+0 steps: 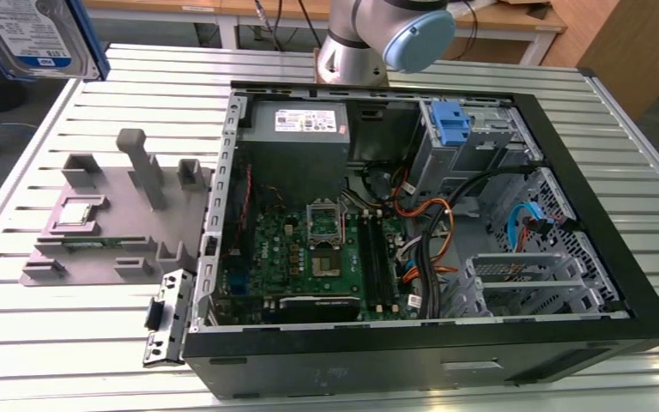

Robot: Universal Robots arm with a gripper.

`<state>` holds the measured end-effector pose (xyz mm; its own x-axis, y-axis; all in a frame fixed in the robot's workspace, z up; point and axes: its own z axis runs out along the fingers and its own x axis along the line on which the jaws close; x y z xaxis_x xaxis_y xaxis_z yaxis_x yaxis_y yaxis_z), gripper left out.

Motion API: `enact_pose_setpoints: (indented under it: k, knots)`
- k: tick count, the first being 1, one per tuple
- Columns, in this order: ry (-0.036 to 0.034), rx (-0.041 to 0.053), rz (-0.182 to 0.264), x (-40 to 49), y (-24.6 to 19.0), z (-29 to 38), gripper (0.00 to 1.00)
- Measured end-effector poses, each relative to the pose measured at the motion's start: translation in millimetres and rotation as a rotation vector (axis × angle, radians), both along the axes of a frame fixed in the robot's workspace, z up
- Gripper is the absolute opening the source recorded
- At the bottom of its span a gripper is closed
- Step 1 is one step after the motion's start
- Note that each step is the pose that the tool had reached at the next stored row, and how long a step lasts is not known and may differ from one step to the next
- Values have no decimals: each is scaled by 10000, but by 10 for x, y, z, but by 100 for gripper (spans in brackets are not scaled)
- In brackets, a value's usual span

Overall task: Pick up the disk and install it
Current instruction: 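Pick up the disk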

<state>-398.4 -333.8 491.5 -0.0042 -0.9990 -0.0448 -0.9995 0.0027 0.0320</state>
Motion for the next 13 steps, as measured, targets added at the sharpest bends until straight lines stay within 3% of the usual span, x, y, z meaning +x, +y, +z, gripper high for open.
enact_pose_setpoints:
  k: [13]
  knots:
    - [-1,0,0,95,0,0,35]
